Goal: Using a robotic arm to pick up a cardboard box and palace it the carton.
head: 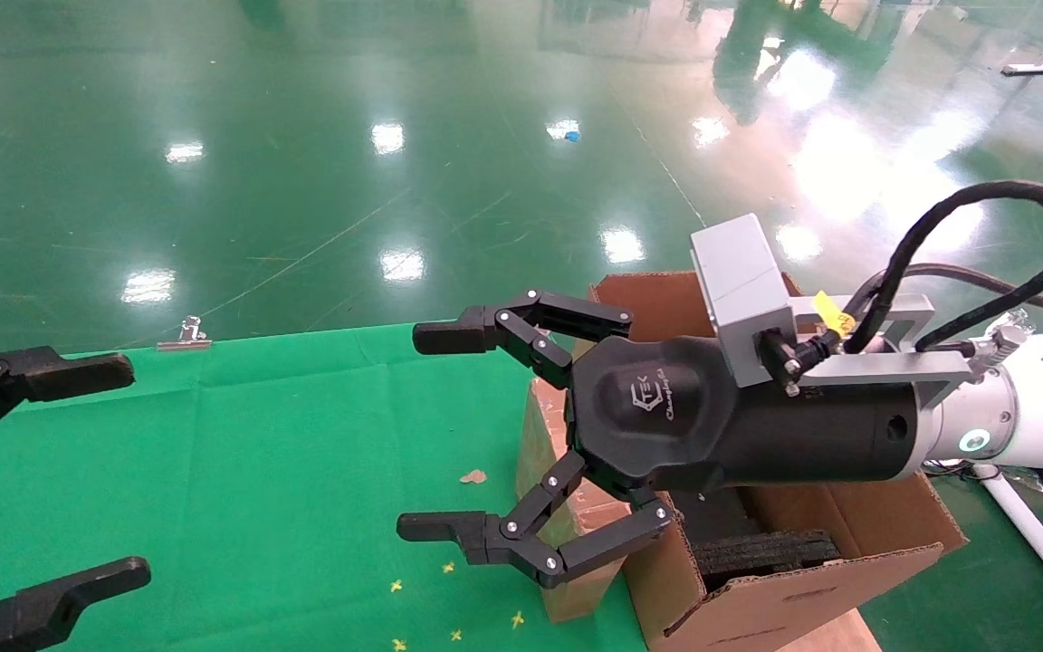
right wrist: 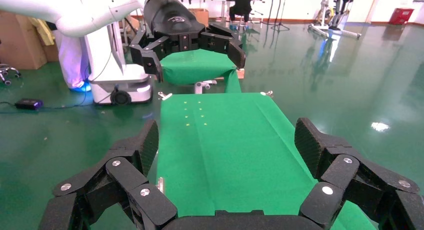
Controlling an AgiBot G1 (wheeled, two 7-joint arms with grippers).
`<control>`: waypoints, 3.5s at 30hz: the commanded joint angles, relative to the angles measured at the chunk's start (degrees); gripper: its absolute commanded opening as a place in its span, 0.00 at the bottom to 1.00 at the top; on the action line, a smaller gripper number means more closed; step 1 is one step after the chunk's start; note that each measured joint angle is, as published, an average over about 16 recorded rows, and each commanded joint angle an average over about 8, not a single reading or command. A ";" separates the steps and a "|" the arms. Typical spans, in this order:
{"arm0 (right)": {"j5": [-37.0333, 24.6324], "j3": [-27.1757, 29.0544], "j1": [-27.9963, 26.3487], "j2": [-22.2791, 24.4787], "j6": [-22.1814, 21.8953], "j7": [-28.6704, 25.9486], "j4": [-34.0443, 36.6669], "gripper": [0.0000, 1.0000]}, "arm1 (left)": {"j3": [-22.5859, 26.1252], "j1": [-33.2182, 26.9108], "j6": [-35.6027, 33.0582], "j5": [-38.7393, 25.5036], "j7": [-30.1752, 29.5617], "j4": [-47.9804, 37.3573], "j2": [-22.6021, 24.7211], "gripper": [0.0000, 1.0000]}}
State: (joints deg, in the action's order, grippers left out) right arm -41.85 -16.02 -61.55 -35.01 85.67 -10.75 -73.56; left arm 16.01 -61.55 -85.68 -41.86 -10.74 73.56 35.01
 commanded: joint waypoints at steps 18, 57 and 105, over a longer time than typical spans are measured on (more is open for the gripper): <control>-4.59 -2.44 -1.75 0.08 -0.12 -2.26 -1.93 1.00 | 0.03 -0.02 -0.01 0.01 0.02 -0.04 0.00 1.00; -47.91 -64.46 -60.59 -16.88 4.53 -30.45 -4.33 1.00 | 0.20 -0.07 0.05 0.12 0.11 -0.06 -0.06 1.00; -33.58 -78.81 -67.41 -14.63 -0.37 -55.54 2.35 1.00 | 0.39 -0.11 0.13 0.25 0.21 -0.06 -0.14 1.00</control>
State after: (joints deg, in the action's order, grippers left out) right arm -76.18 -95.14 -128.82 -50.56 85.24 -66.77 -70.62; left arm 16.41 -61.66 -85.55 -41.60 -10.53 73.49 34.87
